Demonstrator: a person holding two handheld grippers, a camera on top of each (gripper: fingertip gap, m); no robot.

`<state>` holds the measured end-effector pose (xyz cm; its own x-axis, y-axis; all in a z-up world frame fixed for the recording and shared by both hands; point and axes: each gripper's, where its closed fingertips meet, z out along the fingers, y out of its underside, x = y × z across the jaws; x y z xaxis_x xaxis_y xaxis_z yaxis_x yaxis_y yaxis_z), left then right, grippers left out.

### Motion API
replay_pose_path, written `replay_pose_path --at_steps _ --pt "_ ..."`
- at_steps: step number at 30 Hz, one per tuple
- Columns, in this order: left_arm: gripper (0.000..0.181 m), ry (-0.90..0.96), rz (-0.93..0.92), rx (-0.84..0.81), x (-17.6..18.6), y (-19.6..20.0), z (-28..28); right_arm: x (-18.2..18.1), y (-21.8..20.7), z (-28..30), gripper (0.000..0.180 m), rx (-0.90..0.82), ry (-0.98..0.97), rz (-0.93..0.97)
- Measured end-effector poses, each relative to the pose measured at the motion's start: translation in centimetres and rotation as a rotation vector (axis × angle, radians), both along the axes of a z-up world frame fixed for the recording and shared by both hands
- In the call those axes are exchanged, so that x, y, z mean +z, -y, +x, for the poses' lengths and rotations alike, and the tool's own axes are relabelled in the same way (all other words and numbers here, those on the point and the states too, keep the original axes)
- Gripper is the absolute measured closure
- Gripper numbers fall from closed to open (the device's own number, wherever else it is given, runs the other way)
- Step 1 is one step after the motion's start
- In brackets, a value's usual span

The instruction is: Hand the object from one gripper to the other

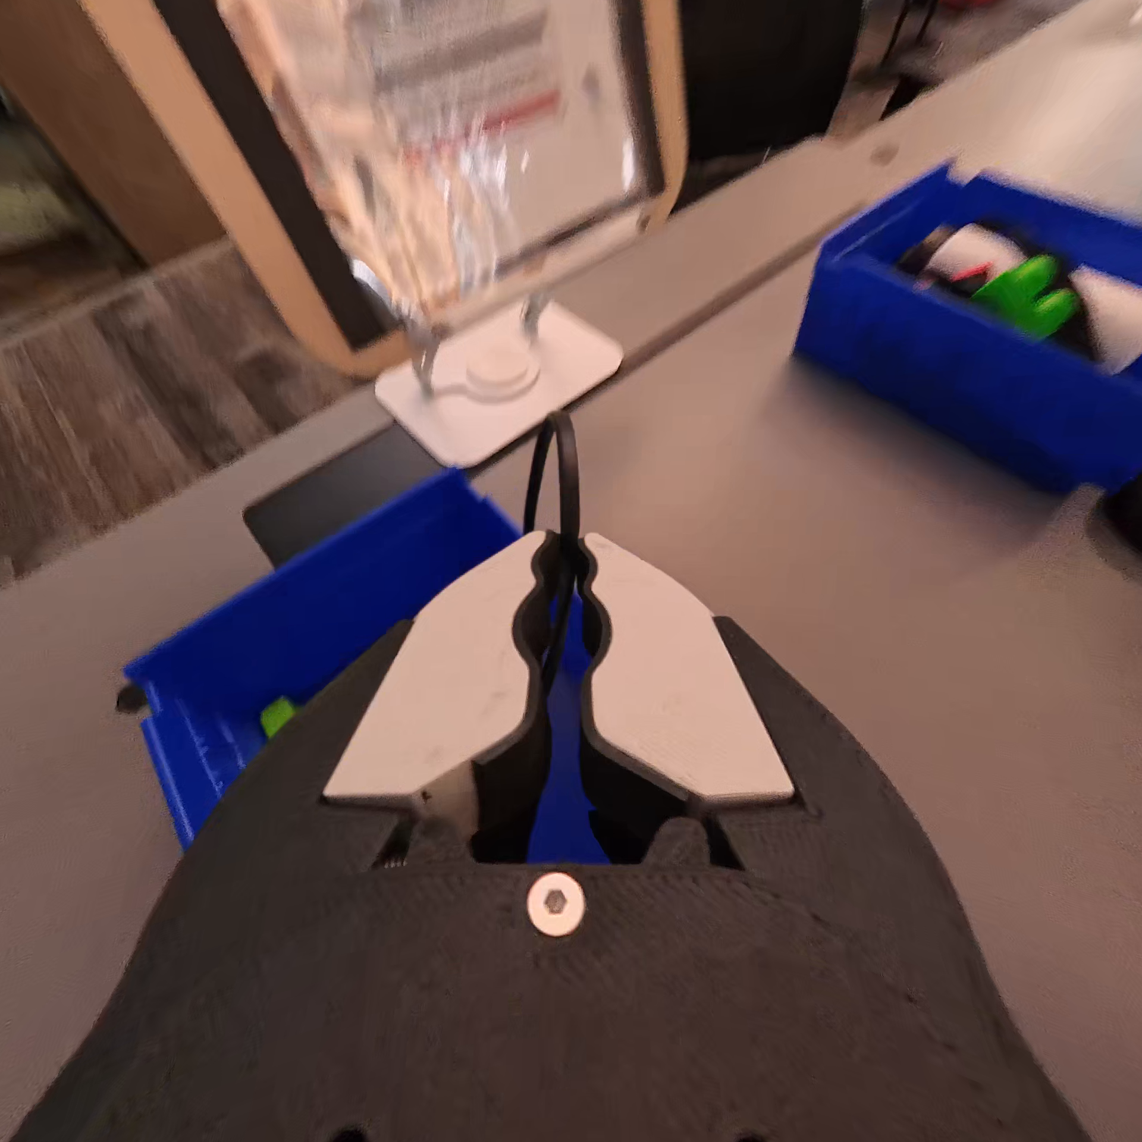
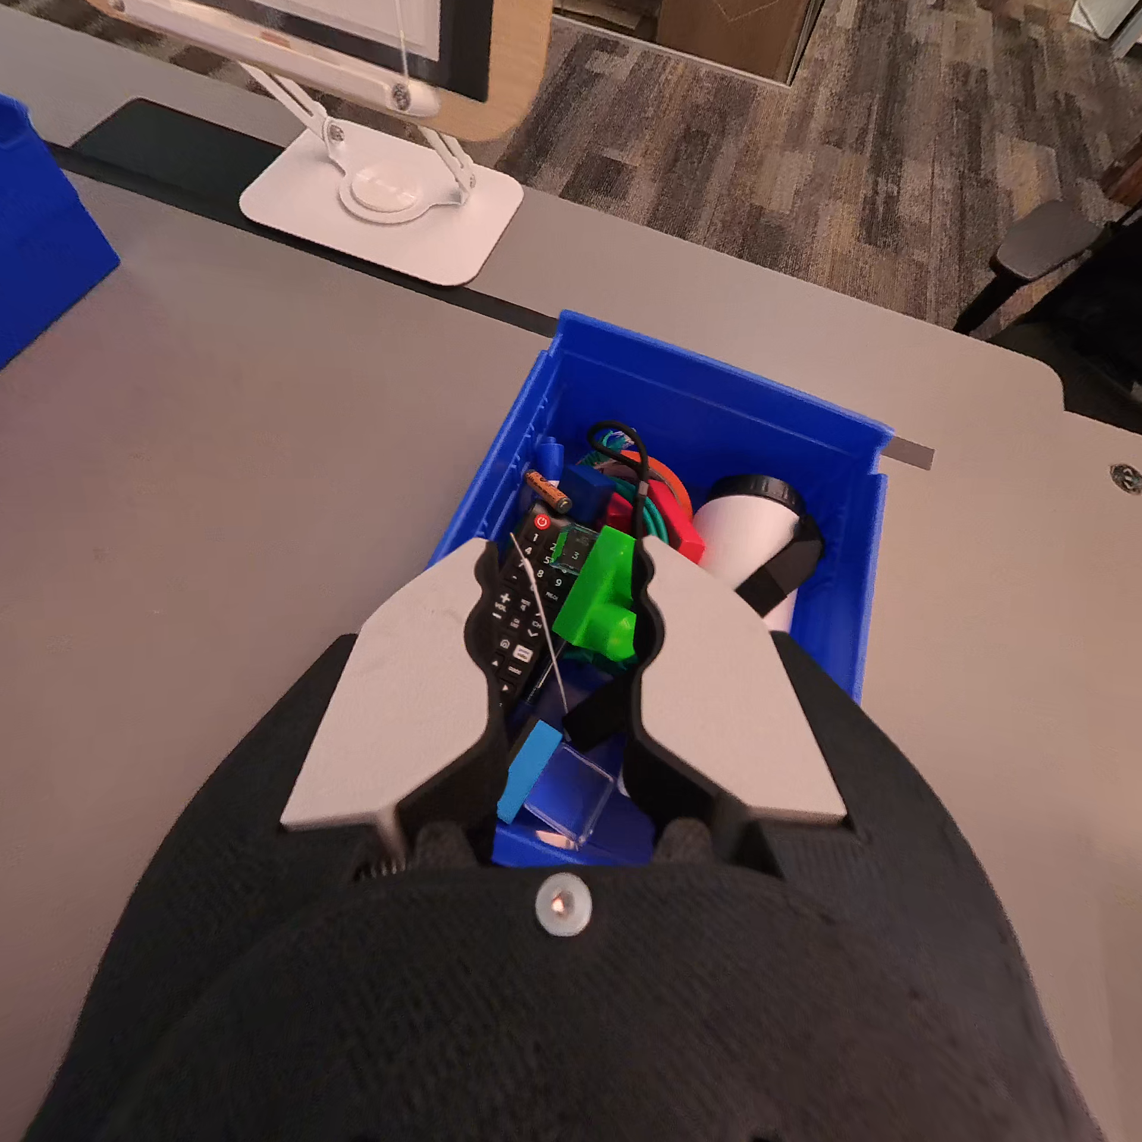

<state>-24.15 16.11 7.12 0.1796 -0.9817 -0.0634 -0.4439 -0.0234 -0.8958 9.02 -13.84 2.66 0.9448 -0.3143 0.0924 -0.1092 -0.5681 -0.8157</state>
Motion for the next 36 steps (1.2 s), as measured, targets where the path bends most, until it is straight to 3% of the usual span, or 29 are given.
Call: replay_pose_path --at_steps 8,13,17,20,23,28,29,31,36 --pt "0.177 0.282 -0.057 -0.234 7.7 8.3 -1.5 1.7 -4.3 -4.8 0.137 0.180 0.110 -0.002" --pt "0.177 0.346 -0.102 -0.383 9.5 12.3 -2.4 7.2 -8.8 -14.0 0.135 0.530 0.176 0.294" --pt "0.177 0.353 -0.116 -0.443 9.8 14.4 -2.3 11.4 -10.9 -23.0 0.125 0.807 0.066 0.603" --pt "0.177 0.339 -0.098 -0.475 9.8 15.9 -2.1 11.8 -12.9 -27.4 0.121 0.880 -0.010 0.696" --pt "0.177 0.320 -0.075 -0.503 9.5 17.3 -2.0 10.8 -15.1 -28.9 0.126 0.839 -0.005 0.685" --pt "0.175 0.289 -0.105 -0.659 9.0 20.7 -2.2 12.8 -13.0 -28.5 0.166 0.872 -0.090 0.746" --pt "0.164 0.287 -0.102 -0.687 8.9 21.4 -2.3 13.8 -12.1 -27.9 0.174 0.866 -0.108 0.776" --pt "0.143 0.321 -0.079 -0.701 9.2 21.9 -2.1 15.4 -10.0 -26.6 0.175 0.856 -0.129 0.816" --pt "0.135 0.413 -0.025 -0.610 9.1 21.1 0.8 16.2 -6.0 -24.0 0.175 0.830 -0.131 0.739"
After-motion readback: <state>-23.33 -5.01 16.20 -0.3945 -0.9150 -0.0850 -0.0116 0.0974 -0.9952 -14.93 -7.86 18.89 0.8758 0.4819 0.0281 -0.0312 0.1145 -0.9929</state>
